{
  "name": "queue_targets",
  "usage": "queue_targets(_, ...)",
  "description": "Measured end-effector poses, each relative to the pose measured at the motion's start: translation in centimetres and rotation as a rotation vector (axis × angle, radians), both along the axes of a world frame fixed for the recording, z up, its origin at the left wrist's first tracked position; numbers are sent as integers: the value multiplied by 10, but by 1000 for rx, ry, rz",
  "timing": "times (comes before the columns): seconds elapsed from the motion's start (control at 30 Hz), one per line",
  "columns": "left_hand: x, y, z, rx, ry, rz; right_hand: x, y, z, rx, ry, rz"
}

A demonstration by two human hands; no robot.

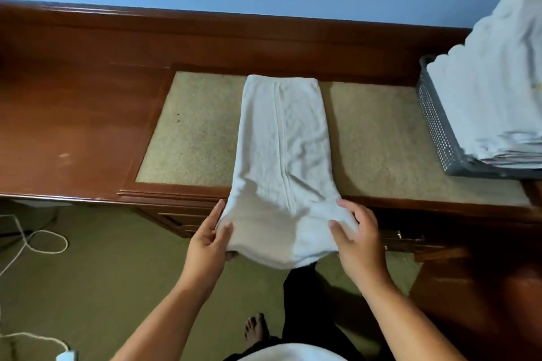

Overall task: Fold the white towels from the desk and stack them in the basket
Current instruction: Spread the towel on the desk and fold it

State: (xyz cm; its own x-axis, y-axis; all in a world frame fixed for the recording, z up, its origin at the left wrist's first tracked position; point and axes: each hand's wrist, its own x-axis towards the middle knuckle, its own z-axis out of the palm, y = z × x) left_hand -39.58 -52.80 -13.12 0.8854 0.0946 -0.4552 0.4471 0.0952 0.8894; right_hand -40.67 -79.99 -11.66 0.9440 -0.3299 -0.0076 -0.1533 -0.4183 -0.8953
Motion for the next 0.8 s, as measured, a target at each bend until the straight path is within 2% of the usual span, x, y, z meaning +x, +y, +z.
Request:
queue_targets(0.1, 45, -8, 34, -107, -81, -4, 42, -3, 34, 159, -125, 143)
queue_targets(0.2, 92, -15, 64, -314, -108, -61, 81, -11, 62, 380, -87, 364)
queue_targets(0.23, 107, -16, 69, -291, -142, -112, 97, -17, 67, 336, -95, 442)
queue_targets(0.33, 146, -28, 78, -71, -275, -166, 139, -28, 63, -124, -190, 517)
queue_targets(0.43, 178, -39, 77, 107, -377, -185, 179, -40, 60, -272, -162, 515)
queue_targets(0.53, 200, -36, 72, 196, -447, -225, 210, -51, 56, -314, -144, 534)
queue_targets(0.67, 227, -28, 66, 333, -323, -225, 240, -59, 53, -241, -61, 583)
queue_targets(0.8, 266, -15, 61, 406, -284, -281, 266, -59, 47, -139, 41, 533)
